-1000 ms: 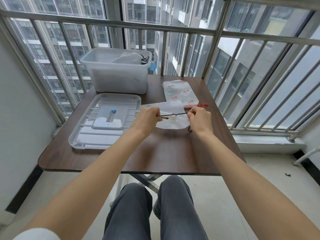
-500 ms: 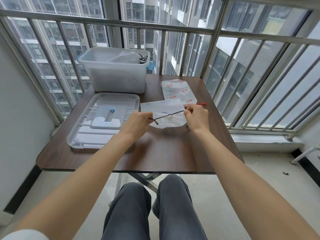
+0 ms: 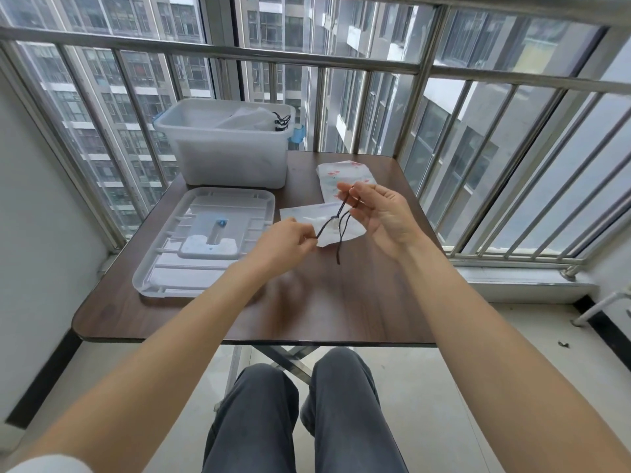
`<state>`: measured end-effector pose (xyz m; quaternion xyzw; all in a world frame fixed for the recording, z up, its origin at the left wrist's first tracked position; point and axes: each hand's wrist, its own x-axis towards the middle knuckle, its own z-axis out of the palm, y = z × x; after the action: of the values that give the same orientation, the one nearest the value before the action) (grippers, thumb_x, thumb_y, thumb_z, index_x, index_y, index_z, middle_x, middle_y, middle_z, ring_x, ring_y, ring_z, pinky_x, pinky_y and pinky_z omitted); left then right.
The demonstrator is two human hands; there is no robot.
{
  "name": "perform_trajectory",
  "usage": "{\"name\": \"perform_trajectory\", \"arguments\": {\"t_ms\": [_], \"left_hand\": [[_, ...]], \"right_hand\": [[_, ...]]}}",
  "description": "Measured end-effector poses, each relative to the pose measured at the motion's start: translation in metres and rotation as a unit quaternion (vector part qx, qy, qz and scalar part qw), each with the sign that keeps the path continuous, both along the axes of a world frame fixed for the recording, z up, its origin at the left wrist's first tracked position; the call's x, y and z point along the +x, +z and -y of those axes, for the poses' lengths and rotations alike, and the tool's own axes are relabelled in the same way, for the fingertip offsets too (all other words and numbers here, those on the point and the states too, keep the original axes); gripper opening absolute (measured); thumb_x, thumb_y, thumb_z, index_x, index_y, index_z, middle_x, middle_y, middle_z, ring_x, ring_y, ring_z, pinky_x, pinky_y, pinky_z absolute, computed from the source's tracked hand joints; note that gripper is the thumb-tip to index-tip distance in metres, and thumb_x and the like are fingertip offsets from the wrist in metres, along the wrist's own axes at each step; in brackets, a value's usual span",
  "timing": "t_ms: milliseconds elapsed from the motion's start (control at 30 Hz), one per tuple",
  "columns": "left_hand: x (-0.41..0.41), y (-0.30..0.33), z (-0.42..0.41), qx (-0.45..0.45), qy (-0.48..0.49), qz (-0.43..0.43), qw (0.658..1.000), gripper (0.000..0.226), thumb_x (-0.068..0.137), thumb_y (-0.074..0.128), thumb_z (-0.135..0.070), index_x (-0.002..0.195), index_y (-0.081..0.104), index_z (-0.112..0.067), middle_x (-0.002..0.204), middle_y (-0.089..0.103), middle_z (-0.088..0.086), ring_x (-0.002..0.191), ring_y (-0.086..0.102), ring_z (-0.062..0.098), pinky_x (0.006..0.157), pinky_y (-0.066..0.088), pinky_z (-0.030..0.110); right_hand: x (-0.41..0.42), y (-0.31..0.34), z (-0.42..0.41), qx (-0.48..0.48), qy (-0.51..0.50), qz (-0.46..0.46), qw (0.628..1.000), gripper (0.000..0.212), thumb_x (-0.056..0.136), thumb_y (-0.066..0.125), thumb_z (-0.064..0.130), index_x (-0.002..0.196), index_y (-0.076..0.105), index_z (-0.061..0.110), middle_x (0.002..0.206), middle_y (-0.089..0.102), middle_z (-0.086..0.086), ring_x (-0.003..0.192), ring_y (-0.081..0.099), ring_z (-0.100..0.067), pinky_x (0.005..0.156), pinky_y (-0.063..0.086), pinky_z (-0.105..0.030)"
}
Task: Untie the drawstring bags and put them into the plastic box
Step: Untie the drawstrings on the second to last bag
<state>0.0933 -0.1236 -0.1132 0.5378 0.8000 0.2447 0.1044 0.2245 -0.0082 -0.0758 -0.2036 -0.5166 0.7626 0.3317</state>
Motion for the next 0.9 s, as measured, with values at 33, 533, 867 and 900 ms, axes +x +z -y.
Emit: {"name": "perform_trajectory", "arguments": {"t_ms": [33, 533, 867, 900], "left_hand": [[-0.001, -0.001, 0.000, -0.005, 0.000, 0.000, 1.000, 0.017, 0.090, 0.053, -0.024, 0.089, 0.069, -0.019, 0.092, 0.045, 0.003, 0.091, 0.053, 0.023, 0.084, 0.043, 0.031], [-0.013, 0.048, 0.005, 0.099, -0.037, 0.095, 0.990, 0.016, 0.093, 0.054, -0.023, 0.085, 0.062, -0.012, 0.055, 0.044, -0.004, 0.049, 0.038, 0.009, 0.051, 0.034, 0.025], [-0.019, 0.077, -0.009, 0.060, -0.067, -0.209, 0.974, 0.015, 0.091, 0.057, -0.031, 0.099, 0.067, -0.024, 0.094, 0.054, -0.007, 0.083, 0.049, 0.013, 0.066, 0.032, 0.026], [-0.021, 0.079, -0.012, 0.057, -0.073, -0.214, 0.972, 0.014, 0.089, 0.058, -0.031, 0.097, 0.068, -0.024, 0.090, 0.051, -0.008, 0.082, 0.047, 0.012, 0.065, 0.032, 0.026]], "right_hand": [[-0.001, -0.001, 0.002, 0.006, 0.011, -0.003, 1.000, 0.009, 0.090, 0.056, 0.013, 0.083, 0.062, 0.012, 0.088, 0.074, 0.000, 0.086, 0.067, -0.011, 0.057, 0.049, -0.014], [-0.015, -0.015, 0.013, 0.198, 0.035, 0.187, 0.961, 0.022, 0.091, 0.052, -0.001, 0.110, 0.063, 0.005, 0.080, 0.067, -0.003, 0.055, 0.056, -0.001, 0.058, 0.052, -0.015], [-0.016, -0.022, 0.014, 0.180, 0.059, 0.168, 0.967, 0.014, 0.089, 0.055, -0.001, 0.095, 0.068, 0.000, 0.070, 0.072, 0.004, 0.062, 0.060, -0.004, 0.065, 0.052, -0.014], [-0.016, -0.022, 0.014, 0.161, 0.074, 0.157, 0.972, 0.017, 0.089, 0.053, -0.002, 0.100, 0.067, -0.002, 0.074, 0.071, 0.000, 0.066, 0.061, -0.007, 0.068, 0.052, -0.014]]}}
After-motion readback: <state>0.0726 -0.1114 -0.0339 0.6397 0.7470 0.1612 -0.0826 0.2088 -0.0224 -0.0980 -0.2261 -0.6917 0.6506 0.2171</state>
